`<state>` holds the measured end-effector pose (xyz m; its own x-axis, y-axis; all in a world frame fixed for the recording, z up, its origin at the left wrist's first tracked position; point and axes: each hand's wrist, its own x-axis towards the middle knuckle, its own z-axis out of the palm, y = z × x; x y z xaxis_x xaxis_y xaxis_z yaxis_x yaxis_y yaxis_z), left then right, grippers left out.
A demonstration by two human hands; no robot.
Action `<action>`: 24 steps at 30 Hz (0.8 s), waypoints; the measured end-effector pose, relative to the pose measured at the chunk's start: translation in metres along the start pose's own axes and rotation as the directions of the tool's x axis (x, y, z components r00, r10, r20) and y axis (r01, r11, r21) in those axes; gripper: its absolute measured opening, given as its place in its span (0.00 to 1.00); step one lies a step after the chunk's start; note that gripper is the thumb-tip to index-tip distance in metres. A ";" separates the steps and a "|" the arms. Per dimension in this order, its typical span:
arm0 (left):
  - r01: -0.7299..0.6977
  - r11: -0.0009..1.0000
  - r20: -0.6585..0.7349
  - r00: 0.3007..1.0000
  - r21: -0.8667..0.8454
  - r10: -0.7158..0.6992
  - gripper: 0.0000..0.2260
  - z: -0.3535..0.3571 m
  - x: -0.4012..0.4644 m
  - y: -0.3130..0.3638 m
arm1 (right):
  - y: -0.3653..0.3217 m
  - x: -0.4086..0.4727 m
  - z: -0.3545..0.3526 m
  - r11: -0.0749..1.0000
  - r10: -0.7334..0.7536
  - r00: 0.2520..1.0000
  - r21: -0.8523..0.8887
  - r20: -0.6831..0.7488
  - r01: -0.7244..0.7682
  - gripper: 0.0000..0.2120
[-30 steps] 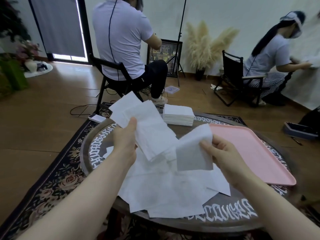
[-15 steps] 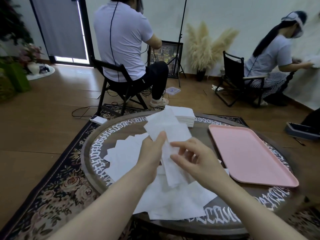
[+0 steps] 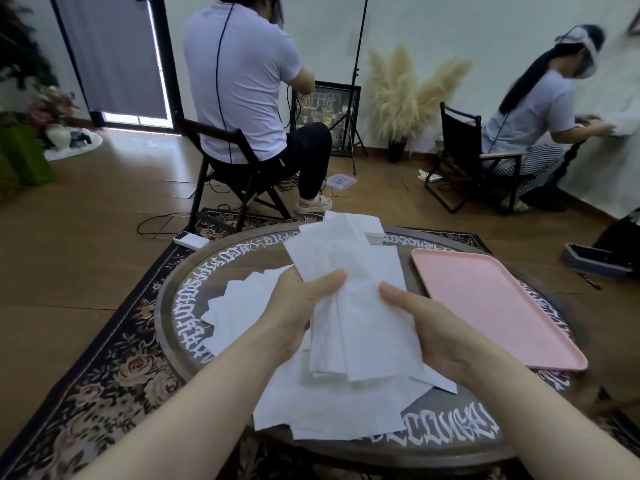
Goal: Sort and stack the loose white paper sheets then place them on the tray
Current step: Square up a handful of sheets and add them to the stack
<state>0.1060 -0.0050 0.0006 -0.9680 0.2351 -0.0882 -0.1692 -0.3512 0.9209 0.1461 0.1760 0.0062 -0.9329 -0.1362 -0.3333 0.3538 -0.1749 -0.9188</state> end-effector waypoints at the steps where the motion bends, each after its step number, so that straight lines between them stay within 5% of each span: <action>1: -0.004 1.000 -0.007 1.000 0.003 0.004 0.11 0.001 0.000 -0.001 | 0.002 0.001 0.001 0.995 0.003 1.000 0.096 0.030 -0.006 0.25; 4: -0.087 0.994 -0.057 0.994 0.062 0.091 0.18 0.004 -0.002 -0.002 | 0.004 0.009 0.001 0.978 -0.119 0.992 0.171 -0.031 0.122 0.26; 9: -0.259 0.953 -0.076 0.959 0.155 0.273 0.46 0.005 -0.005 -0.008 | 0.006 0.015 0.002 0.901 -0.384 0.895 0.119 -0.227 0.417 0.29; 16: -0.279 0.948 -0.084 0.952 0.155 0.294 0.31 0.006 -0.006 -0.008 | 0.008 0.014 -0.001 0.848 -0.487 0.831 0.083 -0.270 0.524 0.33; 24: -0.219 0.959 -0.021 0.974 0.181 0.227 0.15 0.008 -0.011 0.000 | 0.004 0.004 -0.008 0.869 -0.493 0.865 -0.024 -0.094 0.493 0.31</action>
<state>0.1183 -0.0003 0.0046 -0.9848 0.1302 0.1147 0.0835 -0.2241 0.9710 0.1430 0.1825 -0.0004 -0.9876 0.0597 0.1454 -0.1544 -0.1961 -0.9684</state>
